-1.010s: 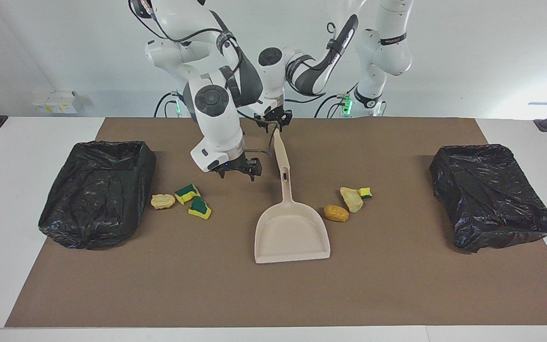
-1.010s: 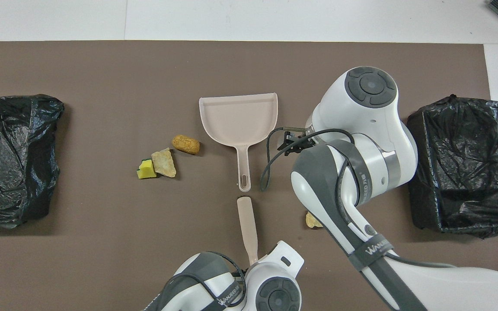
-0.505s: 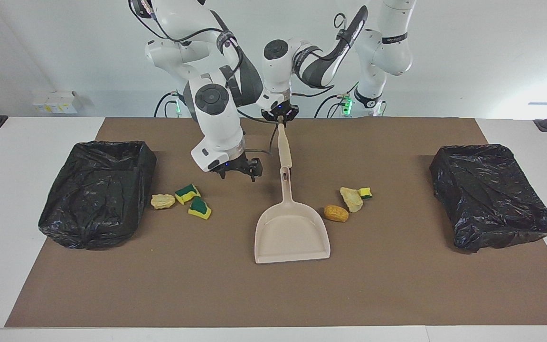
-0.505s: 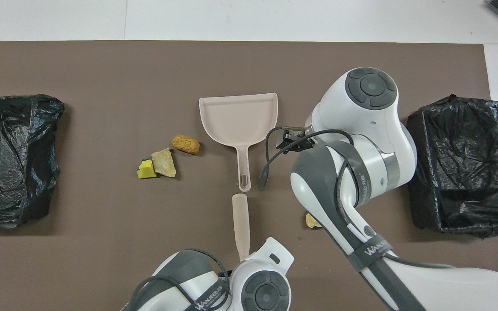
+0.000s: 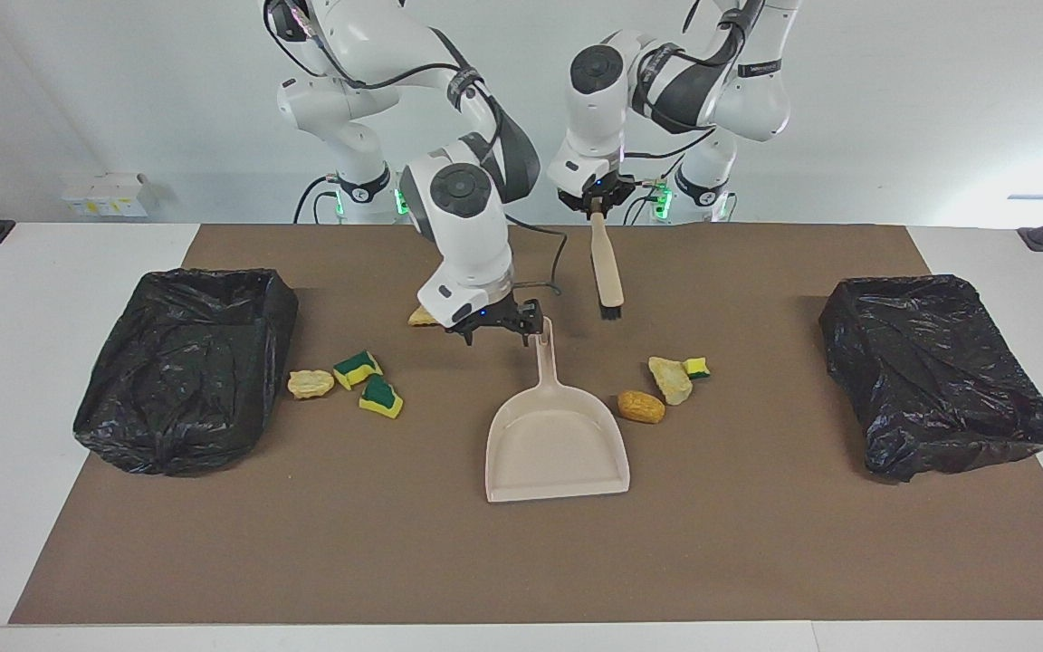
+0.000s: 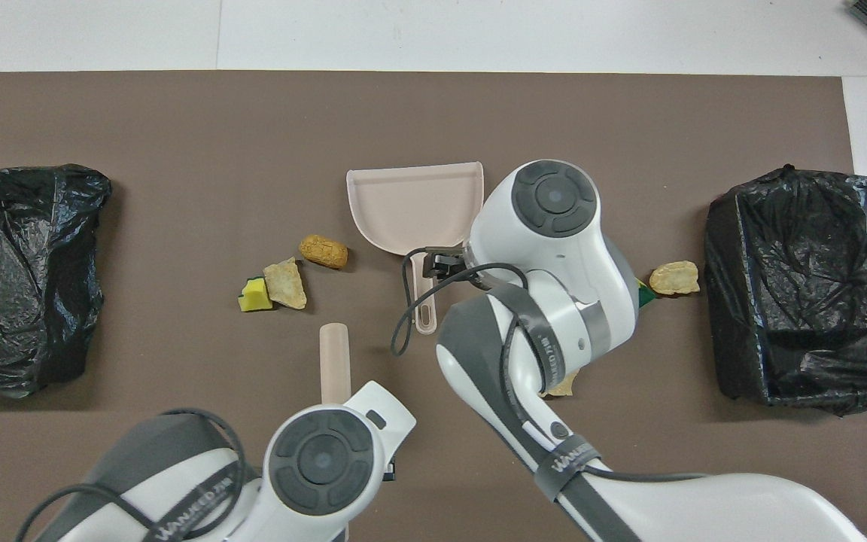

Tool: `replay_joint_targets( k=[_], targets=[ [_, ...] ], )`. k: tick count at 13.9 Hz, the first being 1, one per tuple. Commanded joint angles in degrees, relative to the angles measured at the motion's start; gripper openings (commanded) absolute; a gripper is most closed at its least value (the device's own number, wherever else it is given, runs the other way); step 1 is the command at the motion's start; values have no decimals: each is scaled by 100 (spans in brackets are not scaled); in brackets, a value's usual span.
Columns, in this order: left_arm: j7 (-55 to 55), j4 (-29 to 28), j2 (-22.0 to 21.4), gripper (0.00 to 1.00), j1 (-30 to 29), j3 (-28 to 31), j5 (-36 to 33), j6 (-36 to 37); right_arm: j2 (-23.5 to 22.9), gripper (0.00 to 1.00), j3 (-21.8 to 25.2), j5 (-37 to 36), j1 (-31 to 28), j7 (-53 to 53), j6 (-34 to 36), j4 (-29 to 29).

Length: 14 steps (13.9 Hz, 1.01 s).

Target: Sweep and dump trash in bin

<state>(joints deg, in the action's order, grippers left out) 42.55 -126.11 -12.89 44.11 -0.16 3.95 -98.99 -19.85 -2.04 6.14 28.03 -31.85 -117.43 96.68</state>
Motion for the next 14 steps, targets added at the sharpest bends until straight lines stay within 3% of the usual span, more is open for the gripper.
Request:
replay_joint_targets(
  k=[1,6,8,12,14],
  targets=[
    [-527,-54,-232,0,-752,-46,35,187,-255,100,11,-25,325,-233,-394,-26],
    [-1160,349,154,0,-1808,-46,-385,214,-493,83,11,-385,501,-286,-650,-18],
    [-1397,683,426,0,-2264,-55,-448,214,-484,62,2,-508,493,-269,-606,44],
    [-2099,869,630,0,-2880,-55,-712,-23,-476,0,2,-693,501,-242,-519,-26],
    [-2495,869,700,0,-3196,-55,-712,-312,-476,0,2,-885,510,-146,-299,-140]
  ],
)
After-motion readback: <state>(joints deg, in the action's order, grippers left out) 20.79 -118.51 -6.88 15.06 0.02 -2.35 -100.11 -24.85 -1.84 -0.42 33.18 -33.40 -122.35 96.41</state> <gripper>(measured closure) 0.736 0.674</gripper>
